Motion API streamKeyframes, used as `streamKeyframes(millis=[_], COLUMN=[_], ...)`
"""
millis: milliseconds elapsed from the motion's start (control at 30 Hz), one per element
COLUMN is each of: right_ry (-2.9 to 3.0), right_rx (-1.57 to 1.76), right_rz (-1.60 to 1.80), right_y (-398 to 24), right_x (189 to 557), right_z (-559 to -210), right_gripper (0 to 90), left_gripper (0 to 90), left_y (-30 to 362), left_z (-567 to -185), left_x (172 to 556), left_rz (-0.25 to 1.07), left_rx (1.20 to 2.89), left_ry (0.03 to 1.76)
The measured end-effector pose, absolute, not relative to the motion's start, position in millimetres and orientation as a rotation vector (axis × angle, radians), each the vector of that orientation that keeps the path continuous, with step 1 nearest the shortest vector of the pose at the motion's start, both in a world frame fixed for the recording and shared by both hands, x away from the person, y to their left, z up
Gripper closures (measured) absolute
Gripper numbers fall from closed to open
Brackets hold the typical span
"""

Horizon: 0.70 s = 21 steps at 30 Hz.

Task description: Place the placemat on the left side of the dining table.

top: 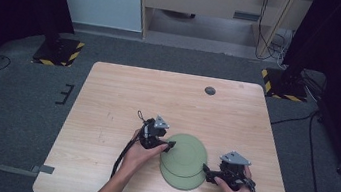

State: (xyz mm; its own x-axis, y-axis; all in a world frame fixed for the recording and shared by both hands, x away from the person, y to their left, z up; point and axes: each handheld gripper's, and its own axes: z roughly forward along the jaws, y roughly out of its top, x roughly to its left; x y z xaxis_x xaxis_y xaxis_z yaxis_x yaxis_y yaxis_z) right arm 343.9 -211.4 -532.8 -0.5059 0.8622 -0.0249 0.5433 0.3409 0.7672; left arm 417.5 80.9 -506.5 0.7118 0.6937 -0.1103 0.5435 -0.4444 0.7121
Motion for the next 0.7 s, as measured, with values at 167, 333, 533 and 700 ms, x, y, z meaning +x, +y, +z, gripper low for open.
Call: streamKeyframes(millis=[167,333,533,700], right_ry=[2.201,2.224,2.239,2.257], right_rx=[1.216,1.196,1.188,1.176], right_rz=[1.035,1.04,1.048,1.055], right_y=[-209,-206,-204,-204], right_x=[340,338,337,337], right_z=[-530,-531,-531,-531], right_gripper=[6.6,6.3,6.3,6.3], left_gripper=[40.5,41.2,41.3,41.0], left_y=[79,76,74,76], left_z=[-510,-512,-515,-517], left_x=[422,425,427,429], left_rz=[0.216,0.178,0.158,0.109], left_rx=[2.182,2.191,2.201,2.175], left_ry=[0.944,0.946,0.964,0.996])
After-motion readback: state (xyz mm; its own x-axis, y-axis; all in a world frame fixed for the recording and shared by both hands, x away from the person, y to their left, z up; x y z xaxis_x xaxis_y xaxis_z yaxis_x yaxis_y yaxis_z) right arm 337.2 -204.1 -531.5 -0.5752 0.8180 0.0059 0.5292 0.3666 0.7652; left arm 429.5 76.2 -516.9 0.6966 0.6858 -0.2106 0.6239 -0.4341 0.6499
